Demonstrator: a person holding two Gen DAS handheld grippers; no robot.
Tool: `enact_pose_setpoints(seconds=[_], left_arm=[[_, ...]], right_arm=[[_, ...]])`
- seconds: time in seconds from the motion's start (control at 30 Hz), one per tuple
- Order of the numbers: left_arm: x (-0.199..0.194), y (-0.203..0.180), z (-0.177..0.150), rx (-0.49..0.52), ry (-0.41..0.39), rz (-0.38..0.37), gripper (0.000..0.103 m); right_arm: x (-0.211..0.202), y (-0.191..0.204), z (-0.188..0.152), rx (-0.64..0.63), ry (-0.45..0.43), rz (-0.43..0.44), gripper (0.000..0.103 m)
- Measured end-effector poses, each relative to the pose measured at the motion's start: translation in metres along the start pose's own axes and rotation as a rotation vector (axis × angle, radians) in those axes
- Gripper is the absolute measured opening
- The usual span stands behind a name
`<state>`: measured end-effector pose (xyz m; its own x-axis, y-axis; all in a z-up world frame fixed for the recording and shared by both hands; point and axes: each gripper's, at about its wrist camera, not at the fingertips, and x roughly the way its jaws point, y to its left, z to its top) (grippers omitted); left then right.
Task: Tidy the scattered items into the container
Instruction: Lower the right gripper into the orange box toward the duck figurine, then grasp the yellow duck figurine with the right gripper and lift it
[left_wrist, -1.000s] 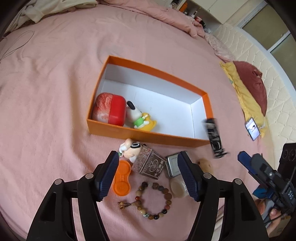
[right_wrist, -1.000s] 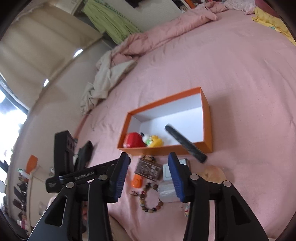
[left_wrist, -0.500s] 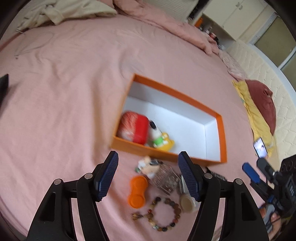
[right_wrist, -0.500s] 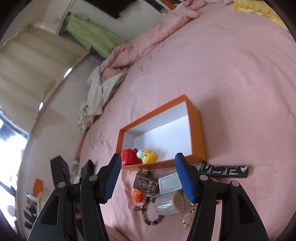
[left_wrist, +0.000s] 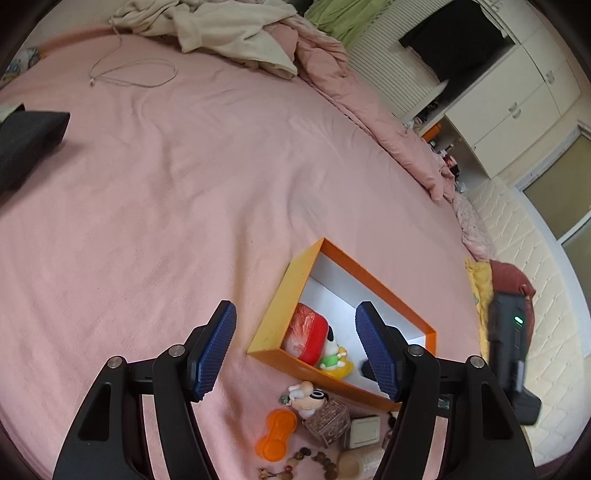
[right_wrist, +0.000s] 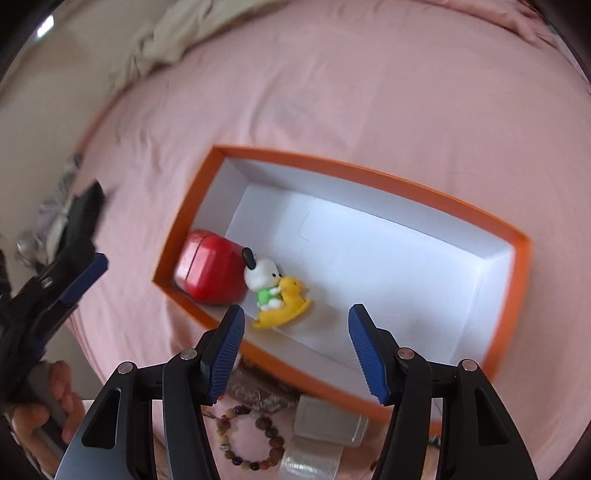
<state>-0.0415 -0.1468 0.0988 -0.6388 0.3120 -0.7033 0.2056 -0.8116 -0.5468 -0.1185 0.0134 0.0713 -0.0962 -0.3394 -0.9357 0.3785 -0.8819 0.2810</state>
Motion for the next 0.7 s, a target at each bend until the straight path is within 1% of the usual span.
enact_pose_setpoints(seconds=[0.07, 0.13, 0.17, 0.2, 0.23, 0.27, 0.3, 0.37, 0.43, 0.47, 0.57, 0.63, 0.7], left_arm=[[0.004, 0.002, 0.001, -0.015, 0.015, -0.017, 0.068], [0.009, 0.0, 0.0, -0.01, 0.034, -0.027, 0.068], [0.012, -0.002, 0.0, -0.001, 0.041, -0.026, 0.068], [0.013, -0.004, 0.0, 0.01, 0.044, -0.022, 0.068], [0.015, -0.006, 0.001, 0.021, 0.047, -0.018, 0.068], [0.015, -0.007, 0.0, 0.029, 0.049, -0.015, 0.068], [0.015, -0.008, 0.0, 0.034, 0.049, -0.014, 0.068], [0.016, -0.013, -0.001, 0.058, 0.058, -0.005, 0.068], [0.022, -0.022, -0.006, 0.122, 0.087, 0.027, 0.068], [0.025, -0.028, -0.01, 0.16, 0.101, 0.044, 0.068], [0.036, -0.054, -0.024, 0.331, 0.134, 0.09, 0.068], [0.043, -0.072, -0.032, 0.43, 0.145, 0.091, 0.068], [0.052, -0.087, -0.036, 0.497, 0.16, 0.073, 0.068]], right_arm=[[0.016, 0.01, 0.012, -0.046, 0.053, -0.007, 0.059], [0.042, 0.016, 0.018, -0.087, 0.132, -0.075, 0.059], [0.055, 0.016, 0.018, -0.099, 0.17, -0.114, 0.057], [0.06, 0.014, 0.018, -0.098, 0.168, -0.133, 0.053], [0.058, 0.012, 0.017, -0.082, 0.151, -0.139, 0.049], [0.054, 0.008, 0.015, -0.07, 0.122, -0.143, 0.04], [0.05, 0.003, 0.012, -0.062, 0.086, -0.146, 0.04], [0.04, -0.018, 0.001, 0.003, 0.033, -0.146, 0.039], [0.029, -0.04, -0.011, 0.08, -0.019, -0.135, 0.039], [0.019, -0.052, -0.021, 0.125, -0.061, -0.102, 0.039], [-0.014, -0.079, -0.05, 0.25, -0.189, 0.011, 0.039], [-0.029, -0.091, -0.066, 0.302, -0.241, 0.053, 0.04], [-0.043, -0.102, -0.081, 0.35, -0.288, 0.089, 0.04]])
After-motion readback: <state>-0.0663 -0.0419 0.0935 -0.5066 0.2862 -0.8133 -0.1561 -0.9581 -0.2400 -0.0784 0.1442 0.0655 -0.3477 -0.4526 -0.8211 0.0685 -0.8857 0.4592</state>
